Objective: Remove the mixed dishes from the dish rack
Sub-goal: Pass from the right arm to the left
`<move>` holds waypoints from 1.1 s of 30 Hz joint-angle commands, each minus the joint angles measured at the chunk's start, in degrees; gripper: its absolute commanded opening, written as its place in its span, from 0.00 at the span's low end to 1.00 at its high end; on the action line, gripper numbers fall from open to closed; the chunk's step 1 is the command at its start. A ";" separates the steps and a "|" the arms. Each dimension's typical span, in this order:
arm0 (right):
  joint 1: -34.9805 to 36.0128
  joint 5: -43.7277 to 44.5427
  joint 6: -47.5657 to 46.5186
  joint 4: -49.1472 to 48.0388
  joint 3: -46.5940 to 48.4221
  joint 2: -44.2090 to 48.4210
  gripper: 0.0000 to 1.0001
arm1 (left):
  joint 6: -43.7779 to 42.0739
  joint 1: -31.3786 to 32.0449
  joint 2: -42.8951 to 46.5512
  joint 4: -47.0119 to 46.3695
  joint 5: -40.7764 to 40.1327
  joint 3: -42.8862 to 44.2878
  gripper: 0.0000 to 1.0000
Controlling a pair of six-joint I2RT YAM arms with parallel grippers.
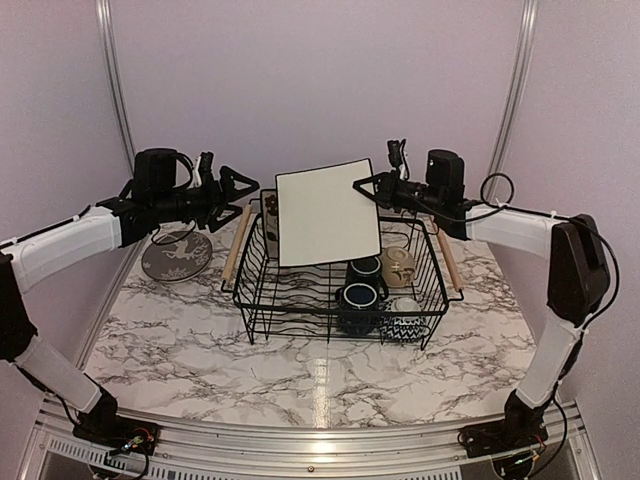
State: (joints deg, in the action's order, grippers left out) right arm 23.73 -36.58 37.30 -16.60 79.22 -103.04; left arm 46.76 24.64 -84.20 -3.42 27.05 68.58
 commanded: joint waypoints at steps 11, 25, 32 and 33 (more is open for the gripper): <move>-2.13 -10.90 23.22 -28.02 -1.89 4.58 0.00 | 10.28 3.54 -8.57 -15.30 12.81 0.42 0.83; -2.06 -13.70 24.05 -28.48 -3.37 5.11 0.00 | 17.03 5.71 -12.19 -25.69 18.57 0.44 0.49; -2.10 -14.02 23.88 -28.29 -3.71 5.22 0.00 | 21.67 5.72 -12.38 -32.48 19.45 -0.80 0.26; -2.10 -14.04 23.94 -28.37 -3.86 5.22 0.00 | 21.81 5.78 -12.20 -32.85 19.53 -0.81 0.21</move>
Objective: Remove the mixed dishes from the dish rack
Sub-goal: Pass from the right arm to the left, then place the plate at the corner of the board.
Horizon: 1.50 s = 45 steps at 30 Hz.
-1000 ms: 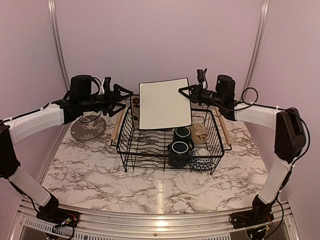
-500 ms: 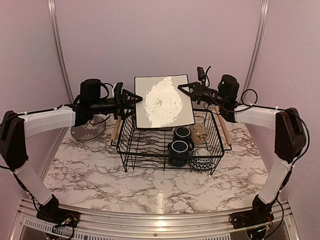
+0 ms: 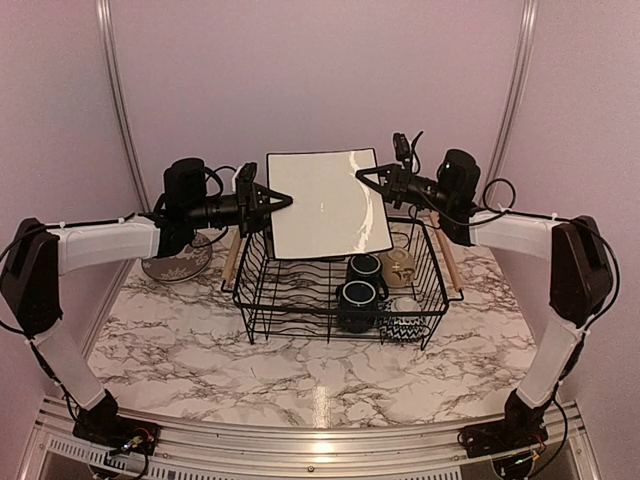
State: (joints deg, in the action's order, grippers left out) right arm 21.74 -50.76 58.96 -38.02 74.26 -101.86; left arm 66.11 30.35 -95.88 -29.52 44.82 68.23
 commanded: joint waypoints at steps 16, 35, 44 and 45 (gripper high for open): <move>-0.12 0.66 0.81 -4.00 1.16 3.79 0.60 | 6.37 -1.77 3.72 -9.60 -0.36 -2.12 0.00; -4.70 4.52 -8.56 9.73 0.42 8.40 0.98 | -4.95 -18.30 32.89 21.88 -27.49 -9.17 0.00; -4.80 4.11 -10.72 10.73 1.35 7.78 0.99 | -1.46 -18.40 49.25 42.88 -59.66 -17.59 0.00; -4.78 3.95 -10.83 10.82 1.41 7.70 0.99 | -0.23 -18.40 50.42 43.87 -61.60 -18.89 0.00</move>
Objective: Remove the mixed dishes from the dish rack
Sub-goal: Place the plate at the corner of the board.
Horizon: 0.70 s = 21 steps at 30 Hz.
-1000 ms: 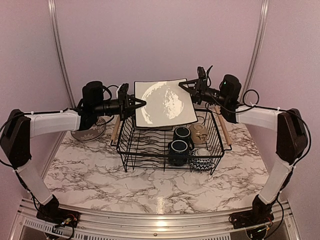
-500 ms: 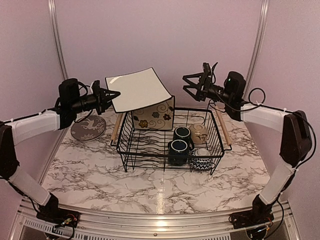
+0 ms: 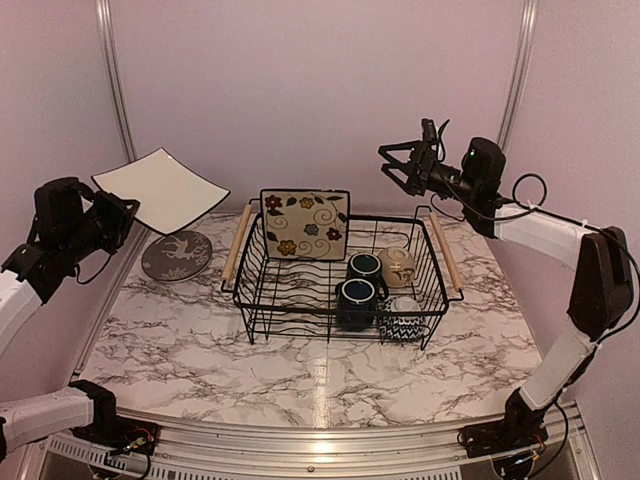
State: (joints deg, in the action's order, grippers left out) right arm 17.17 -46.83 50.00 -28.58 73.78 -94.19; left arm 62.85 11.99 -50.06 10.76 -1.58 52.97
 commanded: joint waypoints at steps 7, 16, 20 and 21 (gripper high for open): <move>-0.24 -0.56 -2.76 2.20 1.81 -0.51 0.98 | 8.02 -0.04 9.47 6.83 -18.58 -11.68 0.00; -0.21 -0.58 -3.33 2.16 1.17 -0.60 0.99 | 17.10 -0.04 14.67 0.34 -13.83 -26.75 0.00; -0.21 -0.72 -3.66 2.46 0.91 -0.50 0.99 | 20.19 -0.04 15.78 -0.46 -13.06 -30.40 0.00; -0.29 -0.72 -3.82 2.64 0.93 -0.47 0.99 | 20.59 -0.04 16.19 -0.43 -13.26 -30.89 0.00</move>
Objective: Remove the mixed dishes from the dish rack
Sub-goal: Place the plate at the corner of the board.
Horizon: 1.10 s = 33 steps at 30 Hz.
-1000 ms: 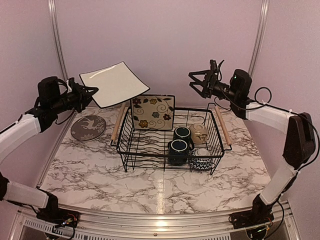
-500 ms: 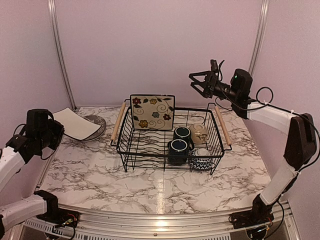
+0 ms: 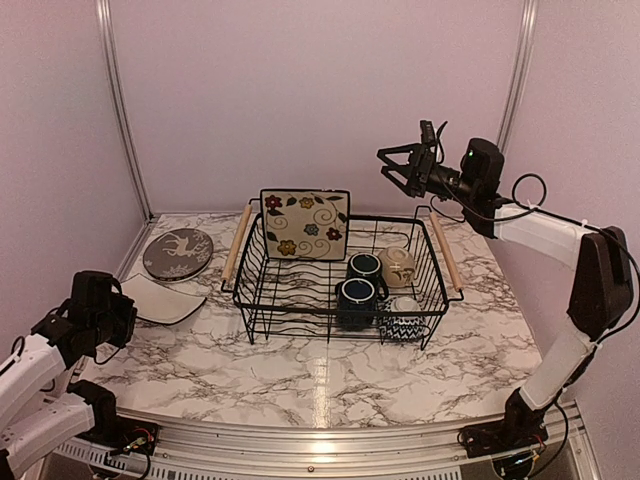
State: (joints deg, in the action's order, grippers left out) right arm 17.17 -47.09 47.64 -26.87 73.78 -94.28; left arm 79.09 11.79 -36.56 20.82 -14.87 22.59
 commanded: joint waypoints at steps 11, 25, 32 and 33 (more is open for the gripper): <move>-0.22 -0.19 -2.13 1.16 0.14 0.13 0.99 | 0.36 0.16 7.80 -9.31 0.72 1.14 0.00; -0.21 -0.10 -0.99 -0.55 -1.66 0.99 0.98 | 7.65 0.16 18.94 2.49 1.23 -1.99 0.00; -0.21 0.24 -1.43 0.24 -1.80 1.96 0.98 | 8.34 0.16 15.24 -4.05 1.58 -5.29 0.00; -0.21 0.31 -1.51 0.37 -1.85 2.07 0.98 | 8.03 0.16 14.17 -4.37 1.49 -4.92 0.00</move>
State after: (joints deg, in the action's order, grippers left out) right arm 17.15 -47.07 46.48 -26.09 72.05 -94.21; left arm 86.50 11.84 -20.21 28.25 -12.56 15.66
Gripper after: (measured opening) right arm 0.985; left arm 0.122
